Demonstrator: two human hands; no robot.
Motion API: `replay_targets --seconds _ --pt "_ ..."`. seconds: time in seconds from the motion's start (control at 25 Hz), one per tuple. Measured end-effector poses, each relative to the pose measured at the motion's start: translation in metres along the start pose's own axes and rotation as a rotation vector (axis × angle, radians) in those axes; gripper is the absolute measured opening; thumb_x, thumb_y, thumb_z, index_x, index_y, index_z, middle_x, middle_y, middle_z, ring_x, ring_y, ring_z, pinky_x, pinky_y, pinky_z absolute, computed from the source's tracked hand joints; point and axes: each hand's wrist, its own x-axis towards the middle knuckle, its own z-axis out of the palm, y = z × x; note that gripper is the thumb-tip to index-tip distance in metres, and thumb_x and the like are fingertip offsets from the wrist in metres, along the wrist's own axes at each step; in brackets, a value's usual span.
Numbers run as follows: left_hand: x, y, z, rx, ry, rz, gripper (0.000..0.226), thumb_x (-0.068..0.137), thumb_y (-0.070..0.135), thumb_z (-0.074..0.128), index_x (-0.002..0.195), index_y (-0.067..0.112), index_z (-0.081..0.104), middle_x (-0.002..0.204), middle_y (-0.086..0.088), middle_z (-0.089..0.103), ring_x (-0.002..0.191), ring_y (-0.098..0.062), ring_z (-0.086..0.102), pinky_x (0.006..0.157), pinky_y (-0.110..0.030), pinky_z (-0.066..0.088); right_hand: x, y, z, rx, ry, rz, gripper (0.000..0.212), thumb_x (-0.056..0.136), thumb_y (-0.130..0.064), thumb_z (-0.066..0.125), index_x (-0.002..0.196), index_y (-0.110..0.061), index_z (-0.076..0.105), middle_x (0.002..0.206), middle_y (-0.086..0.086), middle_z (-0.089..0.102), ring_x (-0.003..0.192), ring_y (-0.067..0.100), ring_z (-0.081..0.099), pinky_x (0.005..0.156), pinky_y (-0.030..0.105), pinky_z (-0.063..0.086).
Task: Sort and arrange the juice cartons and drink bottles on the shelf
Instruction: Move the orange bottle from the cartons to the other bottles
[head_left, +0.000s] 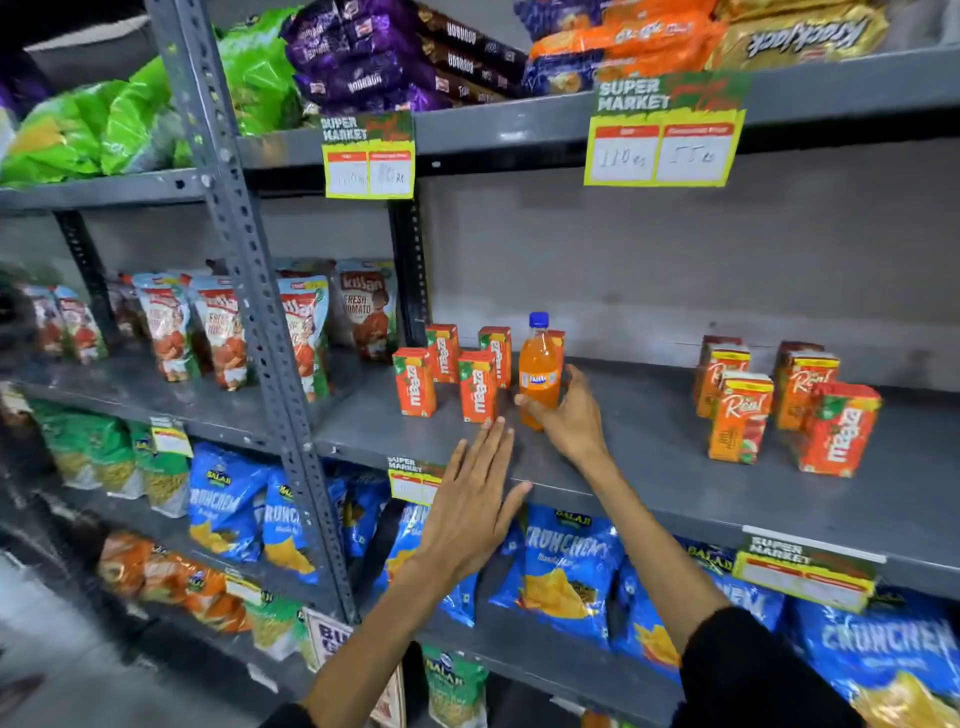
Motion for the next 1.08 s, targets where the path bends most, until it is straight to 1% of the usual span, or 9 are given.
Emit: replay_targets --seconds 0.12,0.24,0.32,0.44,0.6,0.72,0.84,0.96,1.08 --pt "0.000 -0.007 0.002 0.054 -0.017 0.020 0.069 0.106 0.053 0.011 0.151 0.008 0.038 0.157 -0.010 0.043 0.141 -0.024 0.042 0.117 -0.044 0.034 0.011 0.003 0.013 -0.037 0.023 0.023 0.057 0.073 -0.026 0.084 0.121 -0.011 0.058 0.119 0.009 0.068 0.105 0.024 0.066 0.088 0.031 0.050" --pt "0.001 -0.006 0.003 0.056 -0.020 0.036 0.069 0.106 0.052 0.012 0.146 0.008 0.046 0.149 -0.009 0.053 0.137 -0.025 0.048 0.115 -0.044 0.036 0.014 0.010 0.014 -0.034 0.071 0.030 0.052 0.070 -0.028 0.086 0.115 -0.012 0.064 0.114 0.008 0.071 0.095 0.017 0.067 0.092 0.040 0.055" --pt "0.000 -0.004 0.002 0.028 -0.023 0.019 0.070 0.106 0.054 0.010 0.146 0.009 0.047 0.148 -0.008 0.053 0.138 -0.024 0.046 0.116 -0.045 0.034 0.009 0.010 0.006 -0.011 0.073 0.020 0.051 0.070 -0.028 0.086 0.114 -0.012 0.066 0.112 0.005 0.072 0.090 0.012 0.064 0.087 0.031 0.055" --pt "-0.003 0.013 0.002 -0.012 -0.033 0.009 0.072 0.105 0.056 0.010 0.145 0.010 0.047 0.147 -0.008 0.055 0.139 -0.024 0.045 0.117 -0.047 0.034 -0.005 0.012 -0.015 0.036 0.040 0.016 0.045 0.070 -0.030 0.086 0.109 -0.019 0.066 0.101 -0.007 0.068 0.081 0.003 0.063 0.075 0.016 0.050" --pt "-0.004 0.057 0.003 -0.053 -0.009 0.016 0.075 0.106 0.057 0.009 0.139 0.009 0.056 0.141 -0.009 0.060 0.136 -0.026 0.051 0.115 -0.049 0.038 -0.030 0.014 -0.065 0.037 -0.002 -0.007 0.046 0.071 -0.032 0.085 0.110 -0.022 0.064 0.094 -0.017 0.064 0.078 -0.004 0.063 0.070 0.008 0.047" --pt "0.002 0.103 0.002 -0.089 0.001 0.015 0.083 0.103 0.061 0.002 0.138 0.011 0.057 0.143 -0.007 0.059 0.137 -0.024 0.048 0.118 -0.047 0.032 -0.046 0.021 -0.118 0.025 0.011 0.002 0.047 0.070 -0.034 0.085 0.109 -0.026 0.061 0.097 -0.015 0.064 0.087 0.002 0.065 0.075 0.014 0.049" --pt "0.008 0.158 0.003 -0.152 -0.045 0.041 0.094 0.096 0.069 -0.008 0.142 0.014 0.053 0.149 -0.004 0.053 0.143 -0.022 0.041 0.122 -0.044 0.025 -0.060 0.034 -0.179 -0.004 0.062 0.018 0.047 0.068 -0.033 0.086 0.108 -0.026 0.062 0.101 -0.012 0.069 0.090 0.003 0.067 0.079 0.020 0.054" --pt "0.016 0.215 0.008 -0.179 -0.068 0.069 0.099 0.094 0.071 -0.009 0.140 0.012 0.055 0.147 -0.006 0.056 0.141 -0.023 0.043 0.120 -0.045 0.028 -0.071 0.053 -0.241 -0.043 0.135 0.047 0.055 0.064 -0.033 0.089 0.112 -0.018 0.068 0.105 -0.005 0.074 0.092 0.007 0.071 0.085 0.029 0.058" --pt "0.029 0.268 0.017 -0.184 -0.077 0.107 0.092 0.097 0.068 -0.001 0.137 0.009 0.058 0.142 -0.008 0.060 0.138 -0.025 0.048 0.117 -0.047 0.034 -0.076 0.073 -0.304 -0.102 0.225 0.057 0.048 0.061 -0.033 0.089 0.103 -0.018 0.071 0.096 -0.005 0.076 0.087 0.009 0.073 0.084 0.035 0.059"
